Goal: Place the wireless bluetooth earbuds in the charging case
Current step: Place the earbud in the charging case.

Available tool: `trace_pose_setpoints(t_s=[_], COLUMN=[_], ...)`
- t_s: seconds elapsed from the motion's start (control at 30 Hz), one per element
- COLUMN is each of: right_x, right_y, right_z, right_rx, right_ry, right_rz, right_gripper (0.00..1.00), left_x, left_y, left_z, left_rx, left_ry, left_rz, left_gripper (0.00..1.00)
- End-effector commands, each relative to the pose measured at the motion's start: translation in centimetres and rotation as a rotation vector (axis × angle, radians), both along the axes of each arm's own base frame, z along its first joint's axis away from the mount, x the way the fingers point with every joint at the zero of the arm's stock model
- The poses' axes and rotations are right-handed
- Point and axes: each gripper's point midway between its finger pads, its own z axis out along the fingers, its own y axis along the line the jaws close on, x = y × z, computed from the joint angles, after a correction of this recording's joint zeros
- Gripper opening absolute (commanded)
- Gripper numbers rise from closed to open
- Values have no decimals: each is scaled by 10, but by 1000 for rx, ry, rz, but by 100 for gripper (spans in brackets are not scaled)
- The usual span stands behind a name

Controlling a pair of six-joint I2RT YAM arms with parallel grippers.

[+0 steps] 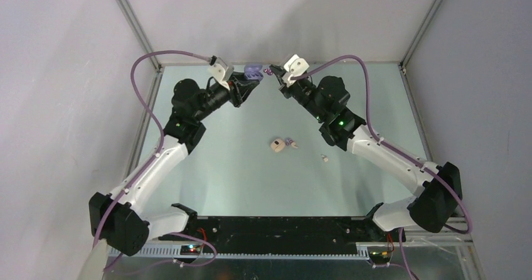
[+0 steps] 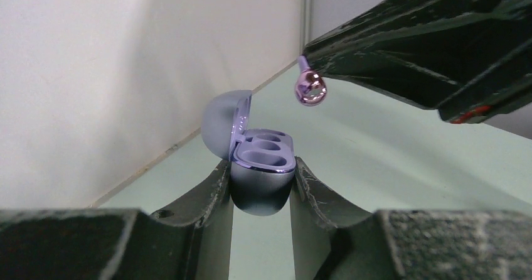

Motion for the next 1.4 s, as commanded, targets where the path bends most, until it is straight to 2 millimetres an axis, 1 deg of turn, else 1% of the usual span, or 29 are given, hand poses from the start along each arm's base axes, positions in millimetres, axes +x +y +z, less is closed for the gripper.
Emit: trace_pose_setpoints(t_s=[0.0,0.2,0.37,0.63,0.8,1.03,1.13,1.37], right_x=[-18,-24,-24,-24,-23,-20,-16,-15], right_y=[-7,-1,6,12,12,11,10,11], right_z=[44,48,40,41,40,42,43,46], right_rx=[79,93,80,80,71,63,70,84], right_ry=[-127,-143,-128,-147,-156,-180,-191,-211], right_rz=[2,28,39,43,34,16,-4,-16], right_gripper=[0,0,0,0,0,0,0,0], left_x=[1,-4,-9,-19,-22,-19,-21,-26], left_y=[6,3,0,-6,-6,0,-1,-6], left_z=[12,14,20,33,40,57,64,66], left_rx=[-8,-16,-45,-90,-119,-187,-209,-226], left_ry=[-64,-59,-52,-40,-29,-13,-10,6], left_rz=[47,31,2,-52,-59,-21,-30,-53], left_gripper=[0,0,0,0,0,0,0,0])
